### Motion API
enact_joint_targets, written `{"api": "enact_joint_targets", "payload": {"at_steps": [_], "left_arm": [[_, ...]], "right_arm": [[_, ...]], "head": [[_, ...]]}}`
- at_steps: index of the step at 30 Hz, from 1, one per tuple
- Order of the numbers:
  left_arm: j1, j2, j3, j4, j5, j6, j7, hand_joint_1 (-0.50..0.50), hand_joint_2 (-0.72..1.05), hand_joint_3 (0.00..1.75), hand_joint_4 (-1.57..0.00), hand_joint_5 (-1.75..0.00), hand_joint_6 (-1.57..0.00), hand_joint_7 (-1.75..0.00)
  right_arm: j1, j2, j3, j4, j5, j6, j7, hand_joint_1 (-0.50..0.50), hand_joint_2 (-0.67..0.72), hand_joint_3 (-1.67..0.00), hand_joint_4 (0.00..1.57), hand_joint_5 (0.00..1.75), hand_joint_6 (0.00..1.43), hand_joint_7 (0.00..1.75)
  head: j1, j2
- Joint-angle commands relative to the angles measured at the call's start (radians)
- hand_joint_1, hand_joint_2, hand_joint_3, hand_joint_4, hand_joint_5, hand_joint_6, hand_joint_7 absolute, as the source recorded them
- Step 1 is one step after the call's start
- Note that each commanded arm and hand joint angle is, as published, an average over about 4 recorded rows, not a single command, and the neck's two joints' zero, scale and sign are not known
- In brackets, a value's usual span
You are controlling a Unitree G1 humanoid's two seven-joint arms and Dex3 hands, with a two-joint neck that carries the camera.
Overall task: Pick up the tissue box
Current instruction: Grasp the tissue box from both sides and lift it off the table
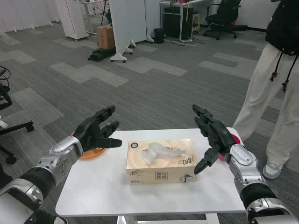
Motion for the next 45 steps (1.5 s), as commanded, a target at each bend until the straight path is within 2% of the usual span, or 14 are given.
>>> {"api": "enact_joint_targets", "payload": {"at_steps": [1,3,9,18,22,26,29,36,40,45], "left_arm": [[0.045,0.002,0.171,0.044,0.134,-0.124,0.003,0.5,1.05,0.26,0.0,-0.21,0.0,0.0],[0.047,0.001,0.176,0.035,0.134,-0.128,0.005,0.5,1.05,0.26,0.0,-0.21,0.0,0.0],[0.056,-0.006,0.196,0.001,0.116,-0.159,0.016,0.5,1.05,0.26,0.0,-0.21,0.0,0.0],[0.059,-0.006,0.19,-0.005,0.11,-0.169,0.019,0.5,1.05,0.26,0.0,-0.15,0.0,0.0],[0.059,-0.006,0.187,-0.005,0.119,-0.162,0.017,0.5,1.05,0.26,0.0,-0.13,0.0,0.0],[0.059,-0.001,0.181,-0.004,0.155,-0.133,0.013,0.5,1.05,0.26,0.0,-0.15,0.0,0.0],[0.057,-0.002,0.176,-0.003,0.156,-0.13,0.012,0.5,1.05,0.26,0.0,-0.1,0.0,0.0],[0.042,-0.001,0.169,0.008,0.154,-0.131,0.012,0.5,1.05,0.26,0.0,-0.1,0.0,0.0],[0.038,-0.002,0.169,0.015,0.153,-0.131,0.012,0.5,1.05,0.26,0.0,-0.1,0.0,0.0],[0.029,-0.004,0.169,0.03,0.152,-0.131,0.012,0.5,1.05,0.26,0.0,-0.1,0.0,0.0]], "right_arm": [[0.041,0.009,-0.088,-0.039,-0.002,-0.009,0.007,-0.21,0.28,-0.13,0.0,0.1,0.0,0.07],[0.044,0.009,-0.088,-0.047,-0.002,-0.009,0.007,-0.21,0.28,-0.12,0.0,0.1,0.0,0.07],[0.05,0.009,-0.088,-0.083,-0.002,-0.008,0.007,-0.21,0.28,-0.1,0.0,0.1,0.0,0.07],[0.053,0.01,-0.088,-0.089,0.0,-0.009,0.007,-0.21,0.28,-0.08,0.0,0.1,0.0,0.07],[0.053,0.009,-0.087,-0.086,0.0,-0.009,0.007,-0.21,0.28,-0.16,0.0,0.1,0.0,0.07],[0.054,0.009,-0.084,-0.074,0.0,-0.008,0.007,-0.21,0.28,-0.12,0.0,0.1,0.0,0.07],[0.054,0.009,-0.085,-0.07,0.0,-0.007,0.007,-0.21,0.28,-0.08,0.0,0.1,0.0,0.07],[0.048,0.009,-0.082,-0.056,0.0,-0.007,0.007,-0.21,0.28,-0.08,0.0,0.1,0.0,0.07],[0.043,0.009,-0.083,-0.049,0.0,-0.007,0.007,-0.21,0.28,-0.16,0.0,0.1,0.0,0.07],[0.033,0.008,-0.083,-0.034,0.0,-0.008,0.007,-0.21,0.28,-0.12,0.0,0.1,0.0,0.07]], "head": [[0.021,-0.113],[0.012,-0.066],[0.013,-0.063],[0.011,-0.064],[0.01,-0.07],[0.007,-0.075],[0.007,-0.078],[0.007,-0.082],[0.007,-0.084],[0.006,-0.086]]}}
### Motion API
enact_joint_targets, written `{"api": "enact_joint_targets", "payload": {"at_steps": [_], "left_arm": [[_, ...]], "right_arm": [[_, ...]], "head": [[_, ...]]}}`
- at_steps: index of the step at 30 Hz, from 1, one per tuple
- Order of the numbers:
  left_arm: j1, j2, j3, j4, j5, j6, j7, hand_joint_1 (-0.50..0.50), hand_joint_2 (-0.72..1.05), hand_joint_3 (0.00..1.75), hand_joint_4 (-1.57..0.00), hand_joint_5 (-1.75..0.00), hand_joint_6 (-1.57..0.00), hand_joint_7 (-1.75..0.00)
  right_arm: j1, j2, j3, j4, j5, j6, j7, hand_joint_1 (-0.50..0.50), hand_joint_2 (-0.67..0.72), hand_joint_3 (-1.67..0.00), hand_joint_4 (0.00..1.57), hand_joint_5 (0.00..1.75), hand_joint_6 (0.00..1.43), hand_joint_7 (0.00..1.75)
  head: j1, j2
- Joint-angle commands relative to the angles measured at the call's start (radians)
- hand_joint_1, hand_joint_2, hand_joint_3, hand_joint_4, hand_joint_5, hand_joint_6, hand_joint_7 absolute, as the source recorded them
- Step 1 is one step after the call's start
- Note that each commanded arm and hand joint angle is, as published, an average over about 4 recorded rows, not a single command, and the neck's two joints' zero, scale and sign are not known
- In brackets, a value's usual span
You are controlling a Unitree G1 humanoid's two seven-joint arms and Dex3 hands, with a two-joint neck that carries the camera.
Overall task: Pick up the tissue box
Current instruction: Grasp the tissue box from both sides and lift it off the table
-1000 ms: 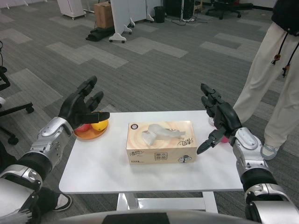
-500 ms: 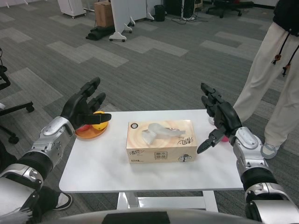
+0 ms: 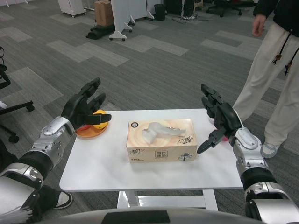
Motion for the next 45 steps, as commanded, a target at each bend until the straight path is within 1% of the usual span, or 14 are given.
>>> {"api": "enact_joint_targets", "payload": {"at_steps": [1,4,8,12,14,17,21,25,30,33,36,40,42,45], "left_arm": [[-0.023,0.004,0.0,0.015,0.001,0.005,-0.003,0.5,1.05,0.26,0.0,-0.1,0.0,0.0],[-0.028,0.004,-0.001,0.023,0.001,0.005,-0.003,0.5,1.05,0.26,0.0,-0.1,0.0,0.0],[-0.031,0.002,-0.004,0.032,0.001,0.005,-0.003,0.5,1.05,0.26,0.0,-0.1,0.0,0.0],[-0.032,0.002,-0.013,0.047,0.004,0.006,-0.002,0.5,1.05,0.26,0.0,-0.1,0.0,0.0],[-0.035,0.002,-0.024,0.062,0.004,0.007,-0.002,0.5,1.05,0.26,0.0,-0.1,0.0,0.0],[-0.038,0.001,-0.044,0.09,0.005,0.007,-0.002,0.5,1.05,0.26,0.0,-0.1,0.0,0.0],[-0.046,-0.003,-0.08,0.133,0.004,0.007,-0.001,0.5,1.05,0.26,0.0,-0.1,0.0,0.0],[-0.055,-0.007,-0.113,0.17,0.003,0.008,0.001,0.5,1.05,0.26,0.0,-0.1,0.0,0.0],[-0.059,-0.013,-0.144,0.204,0.003,0.016,0.008,0.5,1.05,0.26,0.0,-0.1,0.0,0.0],[-0.062,-0.018,-0.167,0.22,0.003,0.022,0.019,0.5,1.05,0.26,0.0,-0.1,0.0,0.0],[-0.071,-0.024,-0.202,0.248,0.003,0.027,0.029,0.5,1.05,0.26,0.0,-0.1,0.0,0.0],[-0.084,-0.031,-0.239,0.282,0.003,0.042,0.031,0.5,1.05,0.26,0.0,-0.1,0.0,0.0],[-0.089,-0.034,-0.255,0.294,0.003,0.05,0.031,0.5,1.05,0.26,0.0,-0.1,0.0,0.0],[-0.096,-0.043,-0.286,0.308,0.004,0.068,0.032,0.5,1.05,0.26,0.0,-0.1,0.0,0.0]], "right_arm": [[-0.021,0.0,-0.004,0.016,0.005,-0.007,0.0,-0.21,0.28,-0.12,0.0,0.1,0.0,0.07],[-0.025,-0.001,-0.004,0.022,0.004,-0.007,0.0,-0.21,0.28,-0.14,0.0,0.1,0.0,0.07],[-0.029,-0.004,-0.005,0.032,0.005,-0.007,0.0,-0.21,0.28,-0.08,0.0,0.1,0.0,0.07],[-0.031,-0.007,-0.006,0.049,0.005,-0.007,0.0,-0.21,0.28,-0.16,0.0,0.1,0.0,0.07],[-0.031,-0.007,-0.006,0.066,0.005,-0.007,0.0,-0.21,0.28,-0.16,0.0,0.1,0.0,0.07],[-0.033,-0.009,-0.006,0.094,0.004,-0.007,-0.001,-0.21,0.28,-0.16,0.0,0.1,0.0,0.07],[-0.034,-0.009,-0.006,0.125,0.001,-0.008,-0.002,-0.21,0.22,-0.12,0.0,0.1,0.0,0.07],[-0.034,-0.009,-0.004,0.145,0.0,-0.008,-0.003,-0.21,0.28,-0.16,0.0,0.1,0.0,0.07],[-0.034,-0.01,-0.004,0.17,0.0,-0.008,-0.005,-0.21,0.28,-0.08,0.0,0.1,0.0,0.03],[-0.034,-0.01,-0.001,0.188,-0.002,-0.008,-0.007,-0.21,0.28,-0.14,0.0,0.1,0.0,0.07],[-0.037,-0.011,0.001,0.215,-0.005,-0.008,-0.011,-0.21,0.28,-0.1,0.0,0.1,0.0,0.07],[-0.044,-0.012,0.01,0.242,-0.009,-0.008,-0.017,-0.21,0.28,-0.16,0.0,0.1,0.0,0.07],[-0.045,-0.012,0.017,0.249,-0.009,-0.008,-0.019,-0.21,0.28,-0.12,0.0,0.1,0.0,0.07],[-0.046,-0.012,0.032,0.264,-0.01,-0.008,-0.025,-0.21,0.27,-0.14,0.0,0.1,0.0,0.07]], "head": [[0.0,-0.002],[0.0,-0.004],[0.0,-0.006],[-0.001,-0.006],[-0.001,-0.006],[-0.001,-0.006],[0.0,-0.007],[0.004,-0.009],[0.006,-0.011],[0.006,-0.011],[0.009,-0.011],[0.008,-0.013],[0.007,-0.013],[0.004,-0.017]]}}
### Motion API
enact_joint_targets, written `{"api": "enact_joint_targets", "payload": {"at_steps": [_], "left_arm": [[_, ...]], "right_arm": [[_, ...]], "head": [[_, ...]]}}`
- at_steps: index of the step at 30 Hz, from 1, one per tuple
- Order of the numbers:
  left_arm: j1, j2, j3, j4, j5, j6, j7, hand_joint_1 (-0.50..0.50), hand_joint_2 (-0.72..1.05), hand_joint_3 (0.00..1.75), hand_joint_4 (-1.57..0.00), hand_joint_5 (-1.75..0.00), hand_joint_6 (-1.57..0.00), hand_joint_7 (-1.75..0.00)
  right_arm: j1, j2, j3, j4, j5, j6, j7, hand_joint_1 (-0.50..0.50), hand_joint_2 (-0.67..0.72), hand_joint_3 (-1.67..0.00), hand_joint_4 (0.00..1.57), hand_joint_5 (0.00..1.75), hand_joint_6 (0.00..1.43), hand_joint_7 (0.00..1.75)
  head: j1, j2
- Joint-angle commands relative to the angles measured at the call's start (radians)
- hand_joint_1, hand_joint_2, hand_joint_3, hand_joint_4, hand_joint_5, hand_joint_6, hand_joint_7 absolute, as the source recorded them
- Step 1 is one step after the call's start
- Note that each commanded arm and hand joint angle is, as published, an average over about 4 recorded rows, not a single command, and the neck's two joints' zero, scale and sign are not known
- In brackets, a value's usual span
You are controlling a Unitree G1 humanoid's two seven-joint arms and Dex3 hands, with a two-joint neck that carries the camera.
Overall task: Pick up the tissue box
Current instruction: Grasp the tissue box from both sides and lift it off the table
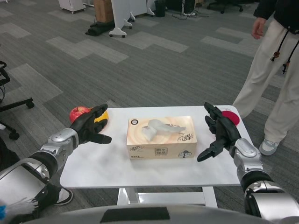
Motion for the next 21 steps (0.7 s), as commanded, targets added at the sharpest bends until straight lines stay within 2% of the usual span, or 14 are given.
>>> {"api": "enact_joint_targets", "payload": {"at_steps": [1,4,12,14,17,21], "left_arm": [[-0.028,-0.008,-0.028,0.02,0.005,0.025,0.006,0.5,1.05,0.26,0.0,-0.1,0.0,0.0],[-0.031,-0.015,-0.049,0.026,0.005,0.038,0.006,0.5,1.05,0.26,0.0,-0.1,0.0,0.0],[-0.054,-0.033,-0.108,0.068,-0.003,0.067,0.008,0.5,1.05,0.26,0.0,-0.1,0.0,0.0],[-0.062,-0.035,-0.122,0.08,-0.007,0.071,0.011,0.5,1.05,0.26,0.0,-0.1,0.0,0.0],[-0.069,-0.039,-0.132,0.094,-0.012,0.078,0.015,0.5,1.05,0.26,0.0,-0.1,0.0,0.0],[-0.078,-0.041,-0.152,0.111,-0.014,0.088,0.019,0.5,1.05,0.26,0.0,-0.1,0.0,0.0]], "right_arm": [[-0.026,-0.006,0.014,0.02,-0.001,-0.006,-0.011,-0.21,0.27,-0.16,0.0,0.1,0.0,0.07],[-0.026,-0.006,0.027,0.032,-0.001,-0.006,-0.016,-0.21,0.28,-0.1,0.0,0.1,0.0,0.07],[-0.031,-0.006,0.05,0.088,-0.001,-0.007,-0.037,-0.21,0.28,-0.12,0.0,0.1,0.0,0.07],[-0.036,-0.005,0.053,0.105,-0.002,-0.007,-0.046,-0.23,0.28,-0.08,0.0,0.1,0.0,0.07],[-0.045,-0.004,0.063,0.124,-0.006,-0.008,-0.057,-0.22,0.28,-0.08,0.0,0.1,0.0,0.05],[-0.056,-0.002,0.082,0.147,-0.012,-0.008,-0.071,-0.23,0.28,-0.16,0.0,0.1,0.0,0.07]], "head": [[-0.003,-0.003],[-0.004,-0.004],[-0.004,-0.012],[-0.003,-0.016],[-0.002,-0.019],[0.0,-0.022]]}}
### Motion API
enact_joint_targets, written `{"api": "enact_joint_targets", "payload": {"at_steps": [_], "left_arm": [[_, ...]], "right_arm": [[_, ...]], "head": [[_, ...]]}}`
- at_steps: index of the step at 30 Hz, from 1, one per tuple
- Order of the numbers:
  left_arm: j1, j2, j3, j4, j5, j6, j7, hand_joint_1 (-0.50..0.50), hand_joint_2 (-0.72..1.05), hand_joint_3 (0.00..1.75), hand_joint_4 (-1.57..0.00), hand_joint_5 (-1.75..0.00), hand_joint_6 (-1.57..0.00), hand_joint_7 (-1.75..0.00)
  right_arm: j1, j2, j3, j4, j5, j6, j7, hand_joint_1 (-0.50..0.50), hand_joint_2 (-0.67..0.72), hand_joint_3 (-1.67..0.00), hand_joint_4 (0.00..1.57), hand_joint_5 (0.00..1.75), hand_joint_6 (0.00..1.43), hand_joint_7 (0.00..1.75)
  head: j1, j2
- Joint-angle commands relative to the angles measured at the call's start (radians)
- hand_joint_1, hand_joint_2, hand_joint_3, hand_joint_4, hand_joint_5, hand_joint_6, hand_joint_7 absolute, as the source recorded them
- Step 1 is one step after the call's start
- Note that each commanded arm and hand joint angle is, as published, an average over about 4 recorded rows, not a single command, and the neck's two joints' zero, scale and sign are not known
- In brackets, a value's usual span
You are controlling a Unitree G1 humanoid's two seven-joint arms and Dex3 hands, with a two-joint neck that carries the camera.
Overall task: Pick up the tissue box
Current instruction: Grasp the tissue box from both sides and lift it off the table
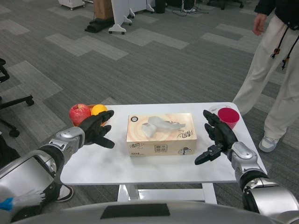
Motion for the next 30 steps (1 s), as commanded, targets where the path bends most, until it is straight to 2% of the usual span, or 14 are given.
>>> {"api": "enact_joint_targets", "payload": {"at_steps": [1,6,13,17,20,25,28,30], "left_arm": [[-0.027,-0.001,-0.016,0.021,-0.005,0.016,0.009,0.5,1.05,0.26,0.0,-0.1,0.0,0.0],[-0.04,-0.004,-0.05,0.036,-0.006,0.029,0.016,0.5,1.05,0.26,0.0,-0.1,0.0,0.0],[-0.051,-0.011,-0.104,0.044,-0.018,0.041,0.042,0.5,1.05,0.26,0.0,-0.1,0.0,0.0],[-0.057,-0.018,-0.167,0.046,-0.033,0.051,0.077,0.5,1.05,0.26,0.0,-0.1,0.0,0.0],[-0.068,-0.03,-0.223,0.048,-0.053,0.065,0.096,0.5,1.05,0.26,0.0,-0.1,0.0,0.0],[-0.087,-0.043,-0.332,0.054,-0.134,0.067,0.111,0.5,1.05,0.26,0.0,-0.1,0.0,0.0],[-0.092,-0.047,-0.369,0.055,-0.159,0.071,0.116,0.5,1.05,0.26,0.0,-0.1,0.0,0.0],[-0.094,-0.049,-0.386,0.055,-0.174,0.072,0.119,0.5,1.05,0.26,0.0,-0.1,0.0,0.0]], "right_arm": [[-0.035,-0.001,0.016,0.024,-0.006,-0.006,-0.016,-0.23,0.28,-0.14,0.0,0.1,0.0,0.07],[-0.056,0.004,0.037,0.055,-0.014,-0.005,-0.031,-0.24,0.27,-0.14,0.0,0.1,0.0,0.0],[-0.079,0.01,0.07,0.093,-0.016,-0.005,-0.052,-0.25,0.22,-0.12,0.0,0.1,0.0,0.0],[-0.091,0.016,0.091,0.114,-0.018,-0.004,-0.065,-0.25,0.22,-0.14,0.0,0.1,0.0,0.02],[-0.099,0.02,0.106,0.123,-0.021,-0.004,-0.071,-0.25,0.22,-0.08,0.0,0.1,0.0,0.02],[-0.109,0.025,0.133,0.129,-0.021,-0.004,-0.074,-0.25,0.22,-0.12,0.0,0.1,0.0,0.02],[-0.109,0.027,0.142,0.13,-0.021,-0.004,-0.074,-0.25,0.22,-0.12,0.0,0.1,0.0,0.07],[-0.11,0.029,0.146,0.131,-0.021,-0.004,-0.075,-0.25,0.22,-0.1,0.0,0.1,0.0,0.03]], "head": [[0.001,-0.002],[0.003,-0.004],[0.009,-0.005],[0.013,-0.004],[0.015,-0.006],[0.015,-0.008],[0.015,-0.007],[0.015,-0.007]]}}
